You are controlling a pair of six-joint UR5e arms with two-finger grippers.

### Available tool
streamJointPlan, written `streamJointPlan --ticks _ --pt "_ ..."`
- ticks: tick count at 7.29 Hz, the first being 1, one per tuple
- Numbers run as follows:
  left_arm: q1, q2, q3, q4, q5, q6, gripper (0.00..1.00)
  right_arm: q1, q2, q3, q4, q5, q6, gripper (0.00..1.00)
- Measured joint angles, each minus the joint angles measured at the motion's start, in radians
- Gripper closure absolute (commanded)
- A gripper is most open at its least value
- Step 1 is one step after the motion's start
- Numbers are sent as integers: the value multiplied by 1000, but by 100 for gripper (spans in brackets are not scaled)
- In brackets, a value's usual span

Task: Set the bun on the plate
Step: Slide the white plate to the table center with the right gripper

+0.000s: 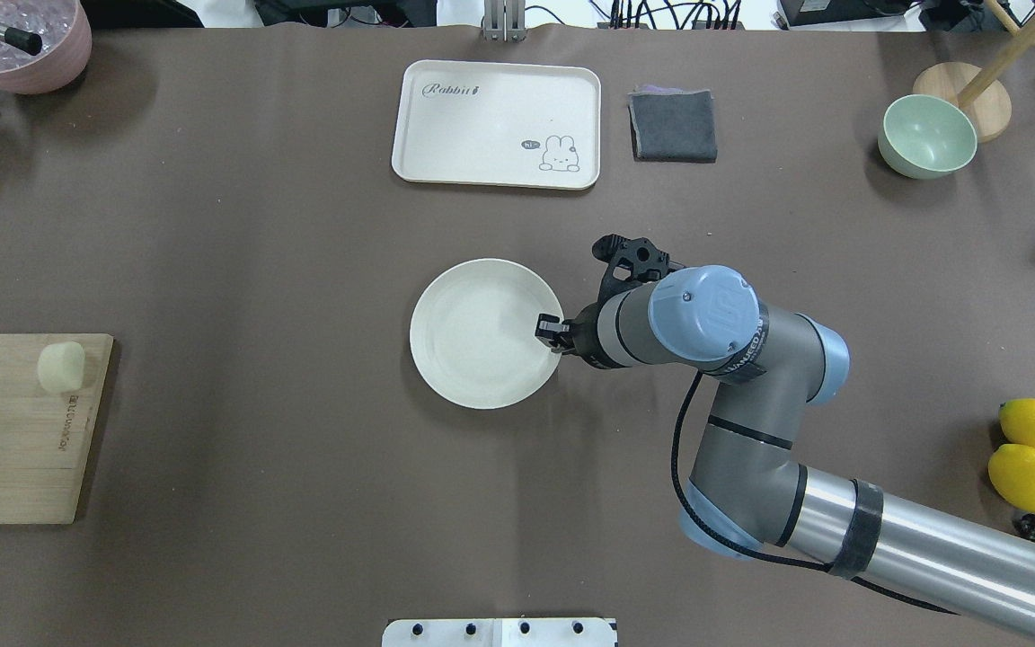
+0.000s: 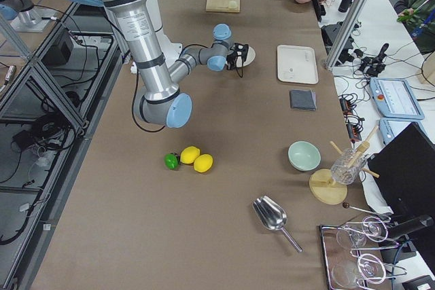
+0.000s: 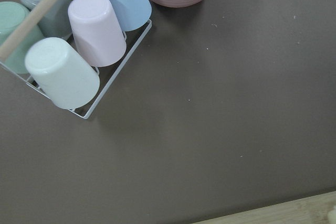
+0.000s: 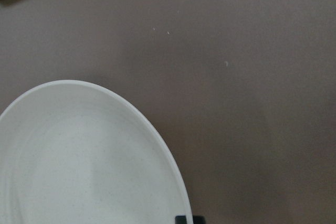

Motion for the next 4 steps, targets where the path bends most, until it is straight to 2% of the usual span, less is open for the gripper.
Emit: streamJointPlan --ticks 1,2,4 --pt "49 1 -4 -76 -3 -121 2 -7 1 -4 1 -4 1 44" --pt "101 4 -5 -152 -1 -241 2 -2 1 -5 2 -3 2 0" --pt "211 11 -9 -286 18 -442 2 21 0 1 3 8 -3 0"
